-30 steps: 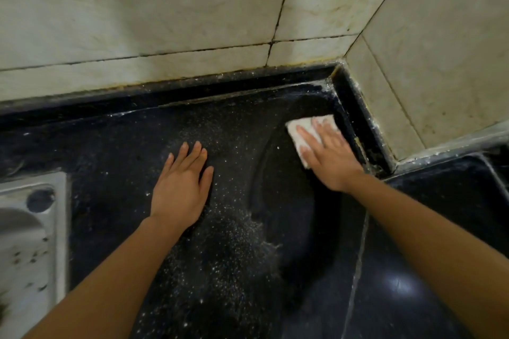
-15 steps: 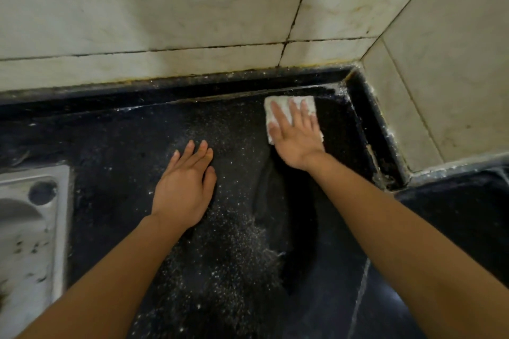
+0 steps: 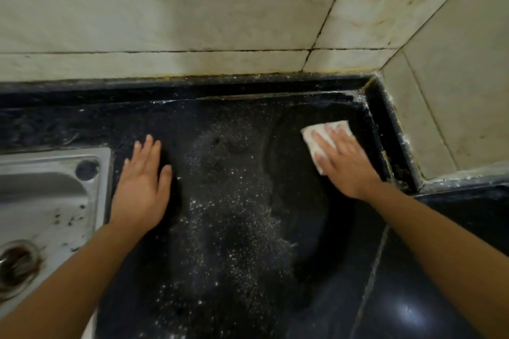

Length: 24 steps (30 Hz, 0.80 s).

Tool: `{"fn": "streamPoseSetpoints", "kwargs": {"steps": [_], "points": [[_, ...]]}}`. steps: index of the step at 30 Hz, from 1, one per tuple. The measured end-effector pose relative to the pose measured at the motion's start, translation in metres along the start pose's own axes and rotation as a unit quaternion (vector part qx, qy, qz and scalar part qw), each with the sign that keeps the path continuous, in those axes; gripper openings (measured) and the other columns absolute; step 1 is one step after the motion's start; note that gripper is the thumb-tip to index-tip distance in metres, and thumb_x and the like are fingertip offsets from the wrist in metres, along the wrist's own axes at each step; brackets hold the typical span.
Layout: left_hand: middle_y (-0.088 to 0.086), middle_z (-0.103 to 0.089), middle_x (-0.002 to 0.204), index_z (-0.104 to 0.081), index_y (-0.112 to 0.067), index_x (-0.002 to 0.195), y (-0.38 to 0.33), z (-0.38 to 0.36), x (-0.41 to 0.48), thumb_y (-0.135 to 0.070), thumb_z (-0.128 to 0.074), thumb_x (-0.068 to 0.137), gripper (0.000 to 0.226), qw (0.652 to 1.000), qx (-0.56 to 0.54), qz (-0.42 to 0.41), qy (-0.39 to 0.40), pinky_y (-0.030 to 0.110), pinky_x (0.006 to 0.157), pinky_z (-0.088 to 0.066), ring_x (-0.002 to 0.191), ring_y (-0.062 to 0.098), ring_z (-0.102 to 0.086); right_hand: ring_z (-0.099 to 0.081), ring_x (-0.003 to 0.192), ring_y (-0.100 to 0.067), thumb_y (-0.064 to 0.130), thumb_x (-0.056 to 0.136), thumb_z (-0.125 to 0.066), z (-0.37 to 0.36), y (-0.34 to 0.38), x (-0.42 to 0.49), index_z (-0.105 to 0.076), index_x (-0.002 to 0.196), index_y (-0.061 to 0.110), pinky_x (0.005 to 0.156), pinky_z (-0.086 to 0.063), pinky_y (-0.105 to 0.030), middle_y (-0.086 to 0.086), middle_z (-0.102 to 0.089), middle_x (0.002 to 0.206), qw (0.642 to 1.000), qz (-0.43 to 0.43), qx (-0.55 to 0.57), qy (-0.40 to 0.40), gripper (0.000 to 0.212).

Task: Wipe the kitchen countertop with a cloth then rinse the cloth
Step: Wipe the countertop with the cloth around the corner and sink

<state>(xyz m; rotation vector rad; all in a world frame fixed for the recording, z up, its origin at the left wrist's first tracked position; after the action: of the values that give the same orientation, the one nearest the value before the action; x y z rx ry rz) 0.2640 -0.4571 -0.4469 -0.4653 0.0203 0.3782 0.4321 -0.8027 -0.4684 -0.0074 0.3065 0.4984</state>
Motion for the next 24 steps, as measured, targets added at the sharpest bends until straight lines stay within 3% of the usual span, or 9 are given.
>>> {"fn": "streamPoseSetpoints", "kwargs": {"steps": [4,10,20,24], "points": [[0.017,-0.011,0.157,-0.021,0.001,0.148,0.051,0.004,-0.017,-0.033,-0.030,0.101,0.059,0.997,0.046,0.057,-0.003,0.043,0.118,-0.007,0.145,0.031,-0.005,0.016,0.147,-0.022,0.052,0.100,-0.009,0.008,-0.026,0.037,0.007,0.152,0.038,0.118,0.009,-0.041,0.000,0.014,0.161,0.977,-0.192,0.087,0.011,0.056],[0.022,0.007,0.157,-0.012,-0.002,0.150,0.064,0.003,-0.027,-0.036,-0.038,0.097,0.068,0.993,0.013,0.116,0.000,0.044,0.116,0.003,0.145,0.033,0.009,0.016,0.146,-0.033,0.044,0.102,-0.008,0.010,0.020,0.053,0.009,0.153,0.028,0.118,0.010,-0.048,-0.008,0.015,0.161,0.937,-0.317,0.143,-0.025,0.056],[0.018,0.011,0.157,-0.005,-0.006,0.151,0.069,-0.002,-0.023,-0.046,-0.032,0.096,0.073,0.991,0.037,0.125,0.022,0.042,0.117,0.005,0.145,0.028,0.013,0.023,0.144,-0.034,0.047,0.102,-0.006,-0.003,0.181,0.064,0.017,0.151,0.029,0.117,0.014,-0.047,-0.010,0.020,0.159,0.989,-0.103,0.106,0.000,0.057],[0.016,0.013,0.157,-0.004,-0.008,0.151,0.071,-0.003,-0.024,-0.044,-0.031,0.097,0.071,0.991,0.030,0.130,0.029,0.043,0.118,0.004,0.145,0.027,0.014,0.025,0.144,-0.026,0.047,0.102,-0.010,-0.007,0.205,0.047,0.011,0.152,0.034,0.113,0.019,-0.040,-0.005,0.019,0.160,0.995,0.074,0.057,0.041,0.056]]}}
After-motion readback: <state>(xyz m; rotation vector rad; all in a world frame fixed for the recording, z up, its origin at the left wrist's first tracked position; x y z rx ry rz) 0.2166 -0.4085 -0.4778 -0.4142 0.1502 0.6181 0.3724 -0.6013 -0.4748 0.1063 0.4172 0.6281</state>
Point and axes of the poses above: each hand's wrist, its own x-axis towards the middle knuckle, its own z-axis out of the back of the hand, y = z × x, the point moved 8 cm from there along x, towards the middle knuckle
